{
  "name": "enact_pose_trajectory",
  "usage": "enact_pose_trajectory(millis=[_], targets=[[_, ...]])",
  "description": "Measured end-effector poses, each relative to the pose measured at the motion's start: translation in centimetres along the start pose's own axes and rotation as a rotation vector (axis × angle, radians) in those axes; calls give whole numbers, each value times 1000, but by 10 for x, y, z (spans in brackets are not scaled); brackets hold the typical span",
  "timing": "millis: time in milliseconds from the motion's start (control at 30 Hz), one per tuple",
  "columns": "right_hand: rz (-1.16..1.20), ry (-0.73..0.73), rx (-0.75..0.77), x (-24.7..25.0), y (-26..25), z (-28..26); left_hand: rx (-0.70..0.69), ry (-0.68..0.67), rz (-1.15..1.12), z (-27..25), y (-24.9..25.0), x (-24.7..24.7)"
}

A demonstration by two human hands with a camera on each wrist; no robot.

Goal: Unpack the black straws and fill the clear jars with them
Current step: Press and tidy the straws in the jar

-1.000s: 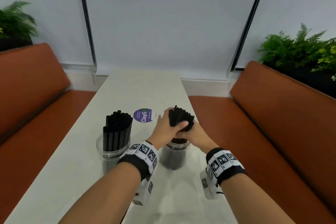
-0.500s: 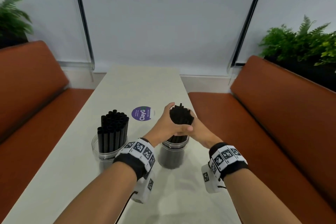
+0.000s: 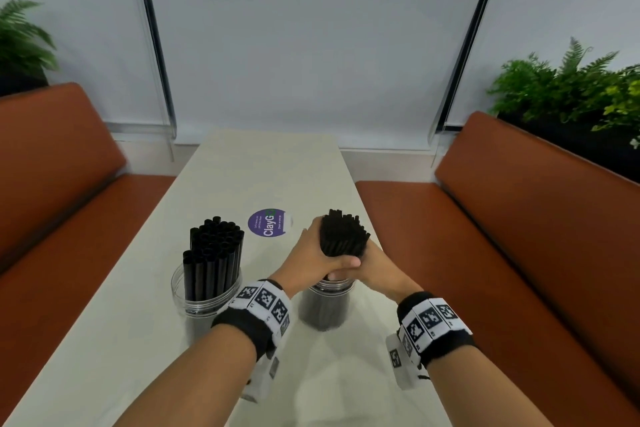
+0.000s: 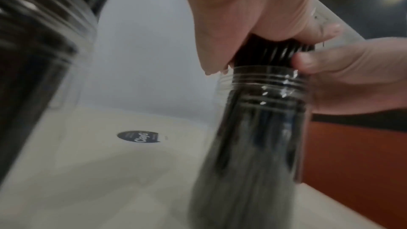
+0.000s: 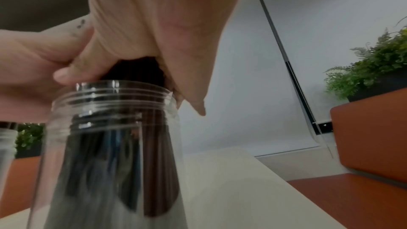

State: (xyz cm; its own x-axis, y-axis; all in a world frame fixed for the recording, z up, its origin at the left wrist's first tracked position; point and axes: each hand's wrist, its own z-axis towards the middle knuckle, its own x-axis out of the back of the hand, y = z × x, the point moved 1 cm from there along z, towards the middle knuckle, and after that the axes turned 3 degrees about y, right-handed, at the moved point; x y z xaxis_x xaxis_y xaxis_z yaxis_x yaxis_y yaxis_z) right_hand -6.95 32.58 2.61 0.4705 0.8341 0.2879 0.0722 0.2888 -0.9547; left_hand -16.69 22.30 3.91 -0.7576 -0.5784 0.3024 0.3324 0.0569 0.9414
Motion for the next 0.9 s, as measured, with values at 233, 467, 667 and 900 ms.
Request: enact_pose_trajectory(millis=[233,467,667,900], targets=[[23,-25,76,14,-29,6,6,210,-143,8,28,-1],[-74,-90,-73,22,-10,-5,39,73,-64,-4,11,-7],[-16,-76,-62,18,1,-13,22,-50,-57,-1,0,1],[28,122,4,-1,4,4,8,38,-67,2,13,-5]])
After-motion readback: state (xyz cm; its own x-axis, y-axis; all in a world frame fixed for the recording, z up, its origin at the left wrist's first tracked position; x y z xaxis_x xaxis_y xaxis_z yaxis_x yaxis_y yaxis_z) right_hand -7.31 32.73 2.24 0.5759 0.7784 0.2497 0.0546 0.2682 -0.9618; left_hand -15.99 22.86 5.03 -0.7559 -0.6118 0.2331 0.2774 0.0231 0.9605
